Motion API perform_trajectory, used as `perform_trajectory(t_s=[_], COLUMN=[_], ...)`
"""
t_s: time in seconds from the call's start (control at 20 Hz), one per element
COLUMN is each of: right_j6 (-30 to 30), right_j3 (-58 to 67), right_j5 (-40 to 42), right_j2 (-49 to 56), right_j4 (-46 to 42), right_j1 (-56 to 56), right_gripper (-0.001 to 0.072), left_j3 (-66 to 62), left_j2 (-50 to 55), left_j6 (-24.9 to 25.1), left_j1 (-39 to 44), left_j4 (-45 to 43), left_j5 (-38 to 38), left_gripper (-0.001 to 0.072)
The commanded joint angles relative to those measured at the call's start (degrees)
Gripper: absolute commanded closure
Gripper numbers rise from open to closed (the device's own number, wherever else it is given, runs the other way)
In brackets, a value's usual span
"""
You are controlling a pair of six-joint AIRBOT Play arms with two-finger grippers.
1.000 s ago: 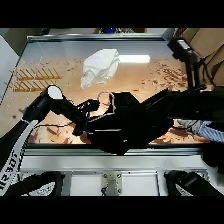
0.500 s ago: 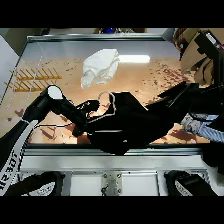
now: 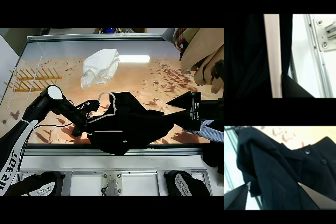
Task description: Fold the clothes and pants, and hang the long-sleeved shirts on hangers.
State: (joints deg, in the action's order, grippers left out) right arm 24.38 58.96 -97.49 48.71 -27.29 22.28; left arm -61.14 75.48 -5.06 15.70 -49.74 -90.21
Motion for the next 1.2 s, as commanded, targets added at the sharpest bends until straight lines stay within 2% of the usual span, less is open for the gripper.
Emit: perform_trajectory(t_s=[0.0,0.45,0.8,1.15], right_j6=[-14.1,-15.6,-15.6,-15.6], right_j3=[-8.9,-10.7,-10.7,-10.7], right_j5=[-2.2,-3.5,-3.2,-3.0], right_j2=[1.1,7.8,9.5,9.9], right_j4=[4.3,3.6,-0.1,-0.1], right_j1=[4.3,-4.3,-8.9,-9.2], right_gripper=[0.0050,0.0049,0.0050,0.0050], left_j3=[-0.1,-0.1,-0.1,-0.1], left_j2=[0.0,0.0,0.0,0.0], left_j6=[0.1,0.1,0.1,0.1], left_j1=[0.0,0.0,0.0,0.0], left_j4=[0.0,0.0,0.0,0.0], left_j5=[-0.4,-0.9,-0.9,-0.9], left_gripper=[0.0693,0.0693,0.0693,0.0692])
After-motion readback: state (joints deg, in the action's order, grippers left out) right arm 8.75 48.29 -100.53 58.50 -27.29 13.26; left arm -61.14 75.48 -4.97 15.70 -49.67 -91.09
